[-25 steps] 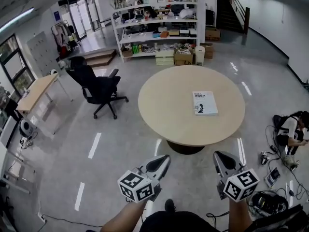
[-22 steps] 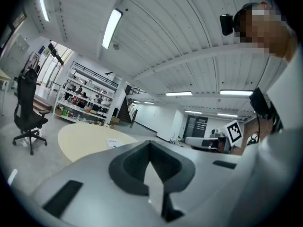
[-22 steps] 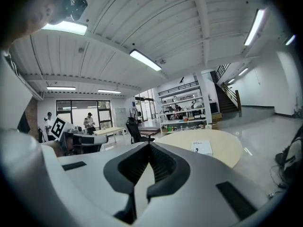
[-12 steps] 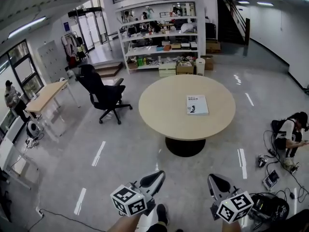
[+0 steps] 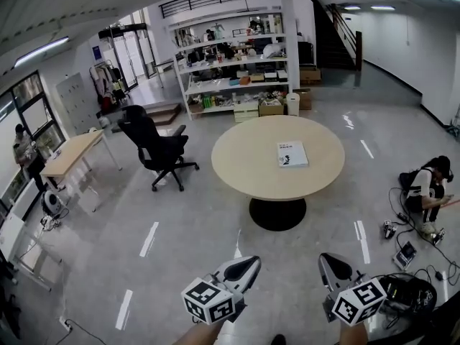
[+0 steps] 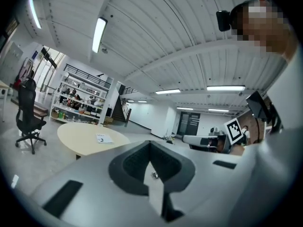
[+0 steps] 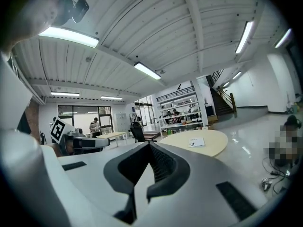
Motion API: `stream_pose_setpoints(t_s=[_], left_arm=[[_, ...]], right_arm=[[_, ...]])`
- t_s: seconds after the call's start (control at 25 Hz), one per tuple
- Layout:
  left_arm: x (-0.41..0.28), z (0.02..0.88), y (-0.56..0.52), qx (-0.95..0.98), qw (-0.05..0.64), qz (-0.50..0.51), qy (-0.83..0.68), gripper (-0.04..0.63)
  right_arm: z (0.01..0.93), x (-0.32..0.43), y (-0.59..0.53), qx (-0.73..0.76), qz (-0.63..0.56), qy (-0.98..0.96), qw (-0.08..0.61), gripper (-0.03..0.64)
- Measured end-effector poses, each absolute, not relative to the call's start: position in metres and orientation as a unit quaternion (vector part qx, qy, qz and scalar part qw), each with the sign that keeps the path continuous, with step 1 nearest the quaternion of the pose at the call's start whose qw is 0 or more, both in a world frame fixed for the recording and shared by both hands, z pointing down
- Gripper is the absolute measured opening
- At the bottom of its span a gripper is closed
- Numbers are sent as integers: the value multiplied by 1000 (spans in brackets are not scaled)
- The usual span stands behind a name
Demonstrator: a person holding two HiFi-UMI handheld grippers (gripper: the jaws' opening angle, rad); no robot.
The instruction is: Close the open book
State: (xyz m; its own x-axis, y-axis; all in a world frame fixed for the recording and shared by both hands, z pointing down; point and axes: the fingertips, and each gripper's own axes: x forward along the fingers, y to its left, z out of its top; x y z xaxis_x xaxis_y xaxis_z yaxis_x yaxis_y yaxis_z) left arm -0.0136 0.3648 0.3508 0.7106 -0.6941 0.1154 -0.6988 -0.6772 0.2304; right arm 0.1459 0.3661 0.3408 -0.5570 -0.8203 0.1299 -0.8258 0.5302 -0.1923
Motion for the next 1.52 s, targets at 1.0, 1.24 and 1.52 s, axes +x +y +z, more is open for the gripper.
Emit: stream_pose_setpoints(t_s=[1.0, 1.24, 1.52], left_arm=[[-42, 330, 489, 927, 89, -4, -364, -14], [-40, 323, 496, 924, 86, -9, -372, -14], [-29, 325, 506, 925, 89, -5, -369, -14]], right_arm=[[318, 123, 487, 495, 79, -865, 12, -2], [317, 131, 494, 491, 74, -868, 9, -2], [316, 140, 504, 489, 76, -869, 7, -3]])
